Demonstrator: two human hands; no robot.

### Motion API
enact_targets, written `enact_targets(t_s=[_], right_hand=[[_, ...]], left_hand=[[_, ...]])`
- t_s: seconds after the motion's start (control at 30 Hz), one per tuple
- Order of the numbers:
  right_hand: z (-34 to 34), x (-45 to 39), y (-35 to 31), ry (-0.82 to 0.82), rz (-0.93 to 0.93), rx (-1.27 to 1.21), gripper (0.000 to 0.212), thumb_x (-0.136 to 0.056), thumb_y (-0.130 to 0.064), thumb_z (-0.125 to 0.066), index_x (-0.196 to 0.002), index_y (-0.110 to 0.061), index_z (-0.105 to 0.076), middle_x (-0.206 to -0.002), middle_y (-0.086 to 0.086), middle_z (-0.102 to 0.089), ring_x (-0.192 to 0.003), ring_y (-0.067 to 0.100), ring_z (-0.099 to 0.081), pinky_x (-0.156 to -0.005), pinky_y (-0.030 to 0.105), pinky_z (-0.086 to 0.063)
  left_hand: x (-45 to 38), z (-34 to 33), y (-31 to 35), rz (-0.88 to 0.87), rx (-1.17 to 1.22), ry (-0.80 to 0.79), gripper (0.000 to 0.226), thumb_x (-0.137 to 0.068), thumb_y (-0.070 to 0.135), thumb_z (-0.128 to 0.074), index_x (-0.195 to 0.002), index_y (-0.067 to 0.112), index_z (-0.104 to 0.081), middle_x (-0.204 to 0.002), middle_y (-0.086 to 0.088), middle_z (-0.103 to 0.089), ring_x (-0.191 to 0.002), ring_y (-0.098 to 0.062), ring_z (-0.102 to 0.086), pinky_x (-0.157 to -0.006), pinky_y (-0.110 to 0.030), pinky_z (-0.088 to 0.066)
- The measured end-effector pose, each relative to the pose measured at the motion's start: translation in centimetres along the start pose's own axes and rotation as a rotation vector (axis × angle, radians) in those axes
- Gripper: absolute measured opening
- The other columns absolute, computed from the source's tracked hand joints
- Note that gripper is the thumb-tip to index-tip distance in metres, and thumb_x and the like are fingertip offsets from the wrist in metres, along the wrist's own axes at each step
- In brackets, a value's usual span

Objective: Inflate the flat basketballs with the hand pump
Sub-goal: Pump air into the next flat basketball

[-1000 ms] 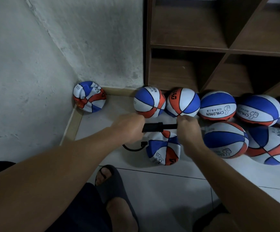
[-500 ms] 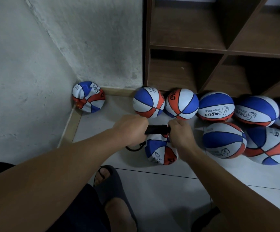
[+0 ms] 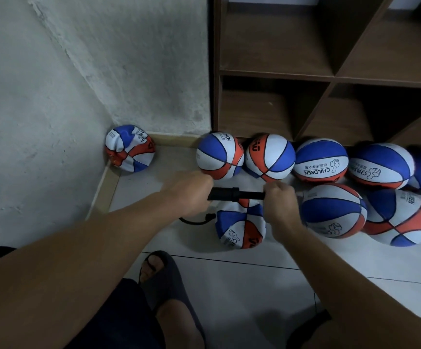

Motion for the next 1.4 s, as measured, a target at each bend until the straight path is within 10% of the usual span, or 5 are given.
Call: enact_targets(t_s=[0.47, 0.9, 1.27, 1.4], right_hand=[[-2.0, 1.6, -2.5, -0.085, 0.15, -0.015, 0.028, -0.1, -0.011, -0.046, -0.072, -0.014, -0.042, -0.065, 0.002, -0.039, -0.06, 0.015, -0.036, -0.057, 0.035, -0.031], [6.0, -3.5, -1.1, -0.033, -0.122, -0.069, 0.016, -0.083, -0.016, -0.052, -0.07, -0.019, -0.043, -0.06, 0.006, -0.035, -0.05, 0.019, -0.029, -0.049, 0.032, -0.023], [-0.9, 0.6, -2.6, -0.109, 0.007, -0.09, 0.019, -0.105, -0.012, -0.048, -0.09, -0.013, -0.059, -0.081, 0.006, -0.063, -0.065, 0.014, -0.065, -0.057, 0.027, -0.057], [-1.9, 1.0, -2.6, -0.124, 0.093, 0.051, 0.027, -0.105, -0.015, -0.043, -0.079, -0.013, -0.049, -0.068, 0.004, -0.045, -0.059, 0.018, -0.041, -0.052, 0.034, -0.037]], left_hand=[[0.5, -0.9, 1.8, 0.003, 0.051, 0.017, 0.015, -0.095, 0.031, -0.073, -0.089, 0.018, -0.068, -0.074, 0.001, -0.063, -0.06, -0.016, -0.057, -0.054, -0.029, -0.04], [0.1, 0.5, -0.7, 0.033, 0.102, 0.014, 0.034, -0.099, 0.027, -0.068, -0.07, 0.025, -0.051, -0.067, 0.004, -0.056, -0.059, -0.015, -0.057, -0.048, -0.027, -0.03], [0.7, 0.0, 1.1, 0.046, 0.062, 0.026, 0.014, -0.095, 0.029, -0.071, -0.089, 0.018, -0.064, -0.072, 0.002, -0.061, -0.061, -0.017, -0.058, -0.054, -0.029, -0.041], [0.6, 0.5, 1.5, 0.014, 0.041, 0.045, 0.018, -0.097, 0.028, -0.07, -0.085, 0.019, -0.061, -0.071, 0.002, -0.057, -0.059, -0.016, -0.053, -0.056, -0.029, -0.04]])
Point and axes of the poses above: each hand's wrist, its own x-axis away from the middle knuckle, its own z-axis out of the back of the hand, y = z × x, the point moved 6 cm from there along -x, towards the middle knuckle
